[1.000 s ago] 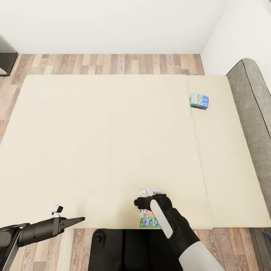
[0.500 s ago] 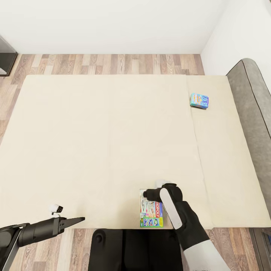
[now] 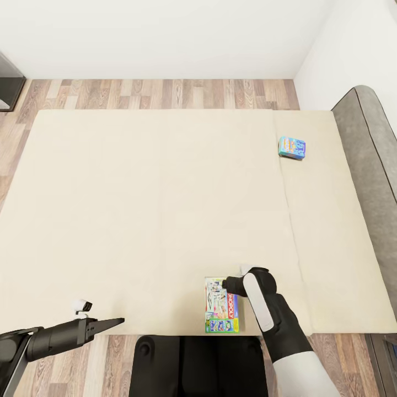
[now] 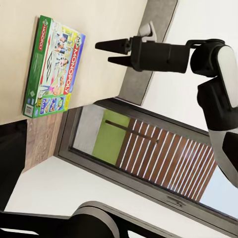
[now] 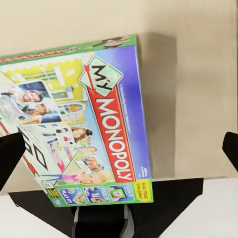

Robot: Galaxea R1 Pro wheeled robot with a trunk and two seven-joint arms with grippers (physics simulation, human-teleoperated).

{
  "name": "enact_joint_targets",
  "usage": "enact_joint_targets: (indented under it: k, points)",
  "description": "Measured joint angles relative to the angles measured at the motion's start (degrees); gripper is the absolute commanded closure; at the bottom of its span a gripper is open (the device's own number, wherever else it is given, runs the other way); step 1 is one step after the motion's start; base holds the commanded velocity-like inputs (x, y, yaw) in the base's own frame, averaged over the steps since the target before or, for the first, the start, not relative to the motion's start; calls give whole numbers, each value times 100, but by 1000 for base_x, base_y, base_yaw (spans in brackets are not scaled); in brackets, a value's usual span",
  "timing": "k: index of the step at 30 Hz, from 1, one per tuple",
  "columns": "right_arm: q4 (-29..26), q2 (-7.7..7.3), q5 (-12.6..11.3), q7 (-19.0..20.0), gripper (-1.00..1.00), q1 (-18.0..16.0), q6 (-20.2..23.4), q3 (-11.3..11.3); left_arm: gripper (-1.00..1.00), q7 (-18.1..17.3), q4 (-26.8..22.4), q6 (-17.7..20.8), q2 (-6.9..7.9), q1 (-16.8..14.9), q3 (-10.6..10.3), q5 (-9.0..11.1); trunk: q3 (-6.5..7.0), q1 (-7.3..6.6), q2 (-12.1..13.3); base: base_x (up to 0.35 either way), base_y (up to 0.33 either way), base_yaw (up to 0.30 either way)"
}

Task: Put all the toys in the child's room - the three board games (two on the bed and one on the table), the two jigsaw puzzles on the table, and the tennis ball on the table - inside the toy box on the table in the child's room.

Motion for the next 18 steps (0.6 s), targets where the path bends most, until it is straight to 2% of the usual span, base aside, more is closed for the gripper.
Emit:
enact_joint_targets:
  k: [5, 13, 18]
  points:
    - [80, 0, -4, -13, -100, -8, -4, -16, -100, 0, 0, -1, -1, 0, 0, 3, 0, 0, 0, 0, 0, 0]
    - [565, 0, -36, 33, -100, -16, -66, 10, -100, 0, 0, -1, -1, 0, 0, 4, 0, 0, 0, 0, 0, 0]
    - [697, 0, -50, 71, -100, -17, -286, 16, -100, 0, 0, -1, -1, 0, 0, 4, 0, 0, 0, 0, 0, 0]
